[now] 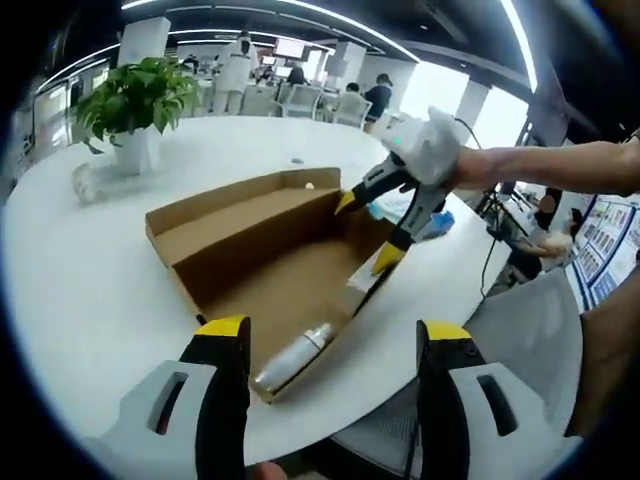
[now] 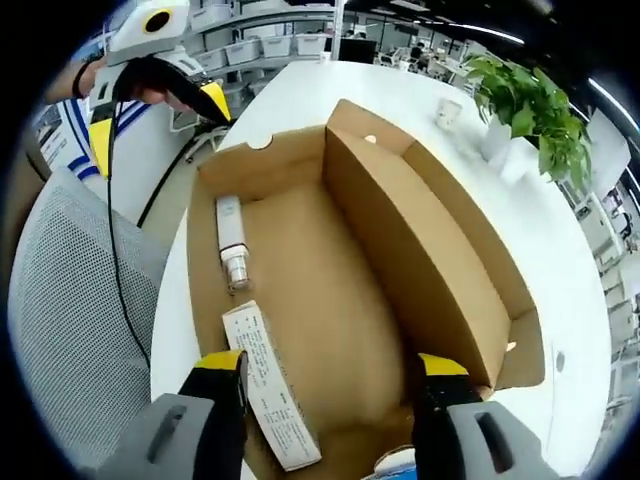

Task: Operate the shoe box by opening the lid, removing the specified soft item, and placing it in the target area until the item is outside and the box remains undamaged.

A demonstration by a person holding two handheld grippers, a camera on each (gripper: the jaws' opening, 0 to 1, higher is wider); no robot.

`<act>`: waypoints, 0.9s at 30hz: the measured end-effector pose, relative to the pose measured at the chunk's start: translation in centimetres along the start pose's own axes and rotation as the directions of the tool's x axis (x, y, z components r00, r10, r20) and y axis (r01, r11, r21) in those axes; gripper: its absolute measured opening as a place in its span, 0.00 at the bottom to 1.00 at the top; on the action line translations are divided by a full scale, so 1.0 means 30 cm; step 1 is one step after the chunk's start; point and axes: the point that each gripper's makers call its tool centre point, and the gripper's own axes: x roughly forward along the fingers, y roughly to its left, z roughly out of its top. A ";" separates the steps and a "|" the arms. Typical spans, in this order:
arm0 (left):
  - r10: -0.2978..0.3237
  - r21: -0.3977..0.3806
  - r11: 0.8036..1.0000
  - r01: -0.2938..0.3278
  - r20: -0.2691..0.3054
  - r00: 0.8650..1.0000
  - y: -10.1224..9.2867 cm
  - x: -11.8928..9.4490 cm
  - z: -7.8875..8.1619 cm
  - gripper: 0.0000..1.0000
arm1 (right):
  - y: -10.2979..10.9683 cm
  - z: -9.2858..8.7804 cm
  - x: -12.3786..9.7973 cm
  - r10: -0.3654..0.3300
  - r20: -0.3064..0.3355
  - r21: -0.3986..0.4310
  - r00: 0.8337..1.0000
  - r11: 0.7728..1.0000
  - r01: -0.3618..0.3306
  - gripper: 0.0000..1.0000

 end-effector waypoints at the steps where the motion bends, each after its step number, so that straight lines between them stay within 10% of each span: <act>1: -0.001 -0.001 1.000 0.001 0.001 1.000 -0.001 0.001 -0.001 0.67 | 0.000 -0.001 0.001 0.001 0.001 0.001 1.000 1.000 -0.001 0.63; 13: -0.001 -0.016 1.000 0.001 0.003 1.000 0.013 0.004 -0.017 0.67 | 0.052 0.007 0.005 0.100 -0.090 -0.172 0.991 0.978 -0.114 0.56; 27: 0.019 -0.038 0.999 -0.018 0.016 1.000 0.048 0.000 -0.010 0.67 | 0.004 -0.003 0.003 0.063 -0.076 -0.145 0.995 0.987 -0.074 0.59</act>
